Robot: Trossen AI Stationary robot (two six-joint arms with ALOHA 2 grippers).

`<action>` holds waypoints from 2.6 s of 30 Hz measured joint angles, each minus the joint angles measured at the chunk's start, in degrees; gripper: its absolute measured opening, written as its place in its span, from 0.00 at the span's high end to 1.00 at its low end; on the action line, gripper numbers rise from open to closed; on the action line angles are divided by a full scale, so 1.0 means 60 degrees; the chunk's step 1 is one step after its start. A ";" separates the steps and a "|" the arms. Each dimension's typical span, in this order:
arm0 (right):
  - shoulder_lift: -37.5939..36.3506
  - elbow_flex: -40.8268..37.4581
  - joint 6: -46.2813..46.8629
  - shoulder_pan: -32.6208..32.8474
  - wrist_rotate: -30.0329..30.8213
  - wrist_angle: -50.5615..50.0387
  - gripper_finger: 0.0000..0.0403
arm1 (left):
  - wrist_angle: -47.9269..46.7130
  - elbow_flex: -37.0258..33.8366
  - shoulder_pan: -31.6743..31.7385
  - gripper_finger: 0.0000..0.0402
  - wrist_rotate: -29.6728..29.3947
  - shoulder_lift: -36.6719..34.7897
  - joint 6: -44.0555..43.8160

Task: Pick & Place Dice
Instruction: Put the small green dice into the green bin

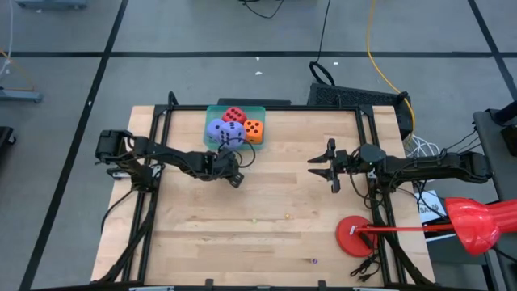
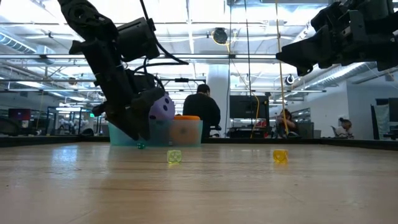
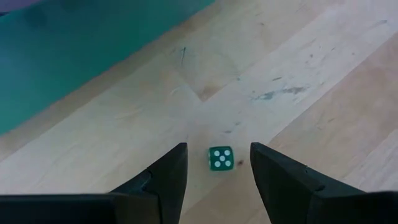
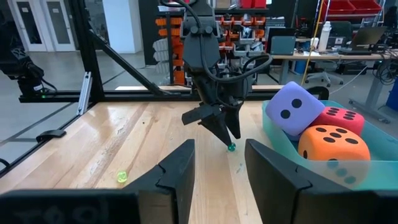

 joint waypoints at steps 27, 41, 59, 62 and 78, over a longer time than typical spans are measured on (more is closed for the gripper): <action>0.0000 0.0004 0.0000 -0.0002 0.0000 0.0001 0.68 | -0.0015 0.0001 -0.0091 0.54 -0.0490 0.0188 -0.0251; 0.0004 0.0011 0.0000 -0.0003 0.0000 -0.0007 0.68 | 0.0383 0.0004 -0.0126 0.54 -0.0317 0.0458 -0.0234; 0.0004 0.0011 0.0000 -0.0003 0.0000 -0.0010 0.68 | 0.0390 0.0015 -0.0153 0.57 -0.0124 0.0728 -0.0412; 0.0004 0.0011 0.0000 -0.0001 0.0000 -0.0003 0.68 | 0.0421 0.0015 -0.0149 0.69 -0.0161 0.0738 -0.0419; 0.0004 0.0011 0.0000 0.0001 0.0000 -0.0007 0.68 | 0.0493 0.0341 -0.0275 0.89 0.0098 0.0718 -0.0322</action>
